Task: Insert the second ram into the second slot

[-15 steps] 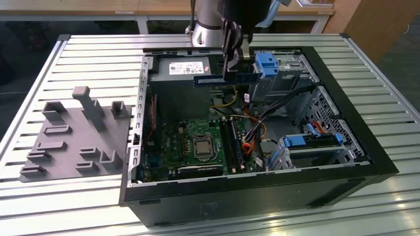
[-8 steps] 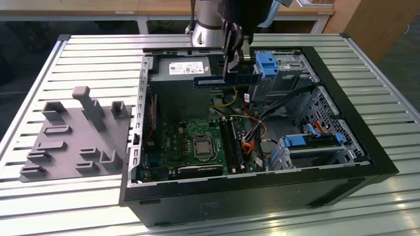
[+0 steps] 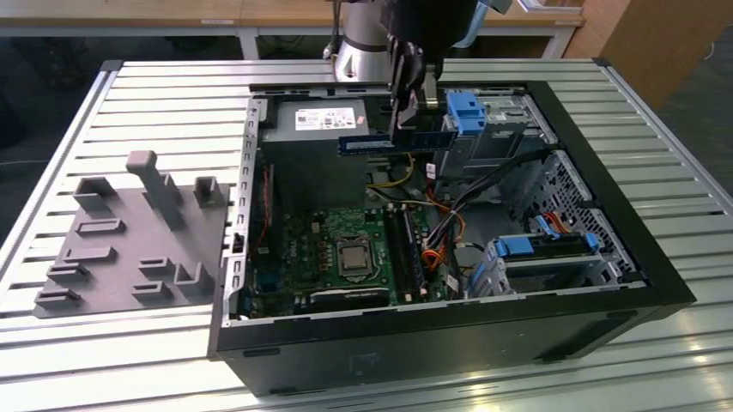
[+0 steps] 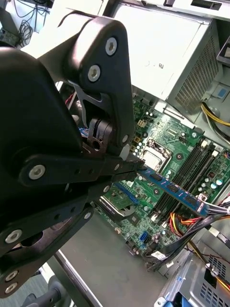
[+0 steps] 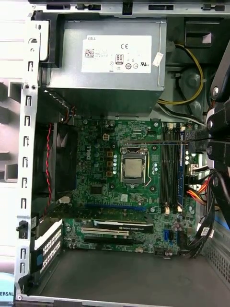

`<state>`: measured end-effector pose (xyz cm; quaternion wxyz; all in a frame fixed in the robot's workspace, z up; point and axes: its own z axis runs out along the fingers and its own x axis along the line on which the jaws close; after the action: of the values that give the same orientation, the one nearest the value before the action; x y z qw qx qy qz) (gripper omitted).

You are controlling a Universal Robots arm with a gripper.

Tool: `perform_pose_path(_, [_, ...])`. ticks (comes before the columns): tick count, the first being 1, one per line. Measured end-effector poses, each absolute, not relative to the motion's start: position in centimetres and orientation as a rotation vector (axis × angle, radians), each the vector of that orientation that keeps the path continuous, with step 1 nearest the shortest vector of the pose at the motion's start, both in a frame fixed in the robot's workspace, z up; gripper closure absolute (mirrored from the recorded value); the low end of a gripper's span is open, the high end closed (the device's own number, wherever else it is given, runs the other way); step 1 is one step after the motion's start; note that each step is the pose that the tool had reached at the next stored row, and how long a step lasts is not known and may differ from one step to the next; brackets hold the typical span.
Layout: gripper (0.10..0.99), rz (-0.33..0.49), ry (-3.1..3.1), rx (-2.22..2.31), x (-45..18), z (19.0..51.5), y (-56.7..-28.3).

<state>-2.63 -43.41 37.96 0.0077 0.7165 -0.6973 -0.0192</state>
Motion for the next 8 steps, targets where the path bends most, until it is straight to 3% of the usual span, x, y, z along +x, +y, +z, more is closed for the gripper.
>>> perform_pose_path(8, [0.969,-0.060,-2.180,2.240,-2.63,37.95,-43.71])
